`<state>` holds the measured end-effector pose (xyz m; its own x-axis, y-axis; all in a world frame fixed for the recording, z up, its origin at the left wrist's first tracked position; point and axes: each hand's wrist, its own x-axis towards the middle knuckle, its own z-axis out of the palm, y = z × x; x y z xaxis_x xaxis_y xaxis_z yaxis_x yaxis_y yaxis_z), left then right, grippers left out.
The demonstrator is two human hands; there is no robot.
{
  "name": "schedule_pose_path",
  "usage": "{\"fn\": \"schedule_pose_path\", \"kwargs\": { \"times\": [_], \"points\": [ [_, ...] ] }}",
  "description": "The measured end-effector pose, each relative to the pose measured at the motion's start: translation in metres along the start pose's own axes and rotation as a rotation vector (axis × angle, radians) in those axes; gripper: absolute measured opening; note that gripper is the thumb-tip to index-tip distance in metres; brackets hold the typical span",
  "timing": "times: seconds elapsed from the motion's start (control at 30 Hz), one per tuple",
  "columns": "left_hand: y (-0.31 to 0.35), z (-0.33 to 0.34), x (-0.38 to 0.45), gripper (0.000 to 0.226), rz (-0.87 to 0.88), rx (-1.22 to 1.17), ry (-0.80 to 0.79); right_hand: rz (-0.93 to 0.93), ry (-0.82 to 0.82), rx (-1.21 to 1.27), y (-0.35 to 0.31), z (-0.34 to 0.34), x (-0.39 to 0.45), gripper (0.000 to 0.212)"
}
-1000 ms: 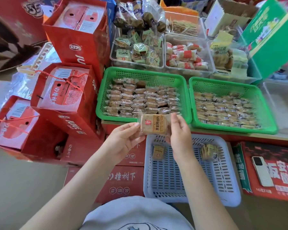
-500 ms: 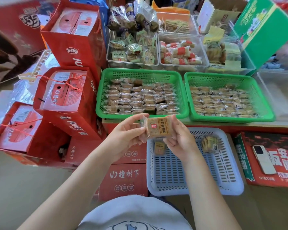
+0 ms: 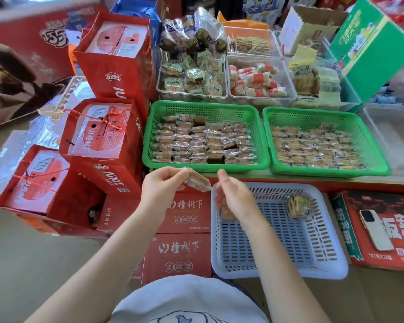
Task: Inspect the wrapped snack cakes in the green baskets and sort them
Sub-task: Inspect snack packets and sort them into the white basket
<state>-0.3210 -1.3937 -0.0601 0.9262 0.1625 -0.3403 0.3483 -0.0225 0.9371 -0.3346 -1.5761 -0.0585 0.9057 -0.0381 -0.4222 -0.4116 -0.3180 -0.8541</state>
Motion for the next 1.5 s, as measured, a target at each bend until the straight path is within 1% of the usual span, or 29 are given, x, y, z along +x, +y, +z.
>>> {"fn": "schedule_pose_path", "kwargs": {
  "times": [0.03,0.07,0.13,0.23,0.3,0.33,0.37,0.4,0.47,0.5,0.53,0.57,0.63,0.7,0.73,0.8,0.83,0.87,0.9,0.93,0.97,1.03,1.1,1.17,1.23,1.3,1.37,1.43,1.5],
  "points": [
    [0.0,0.0,0.0,0.02,0.012,-0.002,0.014,-0.052,-0.052,-0.094,-0.004,0.004,-0.002,0.056],
    [0.0,0.001,0.0,0.02,0.028,0.005,0.023,-0.103,-0.055,-0.173,-0.007,0.008,-0.003,0.053],
    [0.0,0.004,-0.001,0.02,0.084,0.064,0.05,-0.202,0.032,-0.29,-0.009,0.013,0.002,0.043],
    [-0.002,0.006,0.002,0.023,0.25,0.308,0.09,-0.357,0.199,-0.488,-0.009,0.016,0.008,0.039],
    [-0.004,0.006,0.007,0.023,0.341,0.34,0.027,-0.447,0.262,-0.507,-0.009,0.012,0.012,0.037],
    [-0.003,0.006,0.01,0.021,0.364,0.315,-0.037,-0.449,0.245,-0.436,-0.01,0.009,0.016,0.036],
    [0.0,0.006,0.013,0.02,0.365,0.29,-0.115,-0.407,0.197,-0.326,-0.013,0.004,0.02,0.036],
    [0.003,0.006,0.017,0.026,0.338,0.268,-0.202,-0.34,0.134,-0.2,-0.016,-0.001,0.023,0.036],
    [0.01,0.008,0.027,0.045,0.231,0.183,-0.363,-0.211,0.019,0.064,-0.021,-0.011,0.03,0.034],
    [0.013,0.01,0.034,0.046,0.176,0.12,-0.398,-0.158,-0.021,0.171,-0.024,-0.016,0.035,0.034],
    [0.014,0.012,0.041,0.045,0.132,0.056,-0.398,-0.115,-0.041,0.228,-0.026,-0.019,0.041,0.035],
    [0.015,0.014,0.049,0.044,0.095,-0.006,-0.376,-0.078,-0.042,0.238,-0.028,-0.022,0.047,0.035],
    [0.013,0.02,0.062,0.049,0.038,-0.096,-0.322,-0.021,0.004,0.16,-0.03,-0.027,0.062,0.031],
    [0.011,0.026,0.074,0.051,0.013,-0.104,-0.3,-0.02,0.041,0.054,-0.029,-0.033,0.077,0.026],
    [0.008,0.029,0.081,0.051,0.005,-0.078,-0.297,-0.037,0.019,0.03,-0.028,-0.036,0.083,0.027],
    [0.004,0.035,0.096,0.048,0.011,0.002,-0.301,-0.091,-0.059,-0.006,-0.027,-0.04,0.096,0.03],
    [0.0,0.038,0.104,0.043,0.019,0.029,-0.292,-0.107,-0.07,-0.021,-0.026,-0.04,0.102,0.023],
    [-0.006,0.042,0.114,0.037,0.033,0.052,-0.26,-0.108,-0.048,-0.041,-0.026,-0.04,0.11,0.016],
    [-0.011,0.047,0.123,0.033,0.056,0.084,-0.211,-0.099,-0.004,-0.055,-0.025,-0.039,0.119,0.012],
    [-0.017,0.051,0.132,0.032,0.084,0.139,-0.157,-0.081,0.045,-0.053,-0.025,-0.038,0.129,0.014],
    [-0.023,0.054,0.141,0.034,0.115,0.239,-0.112,-0.058,0.092,-0.035,-0.024,-0.037,0.14,0.019],
    [-0.041,0.057,0.164,0.042,0.222,0.592,-0.072,-0.011,0.185,-0.003,-0.026,-0.037,0.164,0.024],
    [-0.06,0.057,0.181,0.052,0.269,0.932,-0.131,0.012,0.272,-0.006,-0.027,-0.037,0.192,0.022],
    [-0.074,0.059,0.192,0.058,0.231,1.115,-0.184,0.003,0.339,-0.033,-0.032,-0.038,0.219,0.021],
    [-0.079,0.062,0.197,0.063,0.208,1.188,-0.177,-0.039,0.405,-0.062,-0.038,-0.036,0.244,0.021],
    [-0.079,0.065,0.201,0.069,0.228,1.246,-0.181,-0.103,0.444,-0.103,-0.043,-0.031,0.269,0.023],
    [-0.079,0.065,0.21,0.071,0.297,1.315,-0.259,-0.162,0.486,-0.185,-0.046,-0.024,0.292,0.026],
    [-0.079,0.065,0.216,0.073,0.318,1.312,-0.336,-0.225,0.485,-0.355,-0.044,-0.02,0.316,0.027],
    [-0.081,0.065,0.221,0.075,0.297,1.308,-0.356,-0.272,0.423,-0.62,-0.039,-0.017,0.334,0.026]
  ]
}}
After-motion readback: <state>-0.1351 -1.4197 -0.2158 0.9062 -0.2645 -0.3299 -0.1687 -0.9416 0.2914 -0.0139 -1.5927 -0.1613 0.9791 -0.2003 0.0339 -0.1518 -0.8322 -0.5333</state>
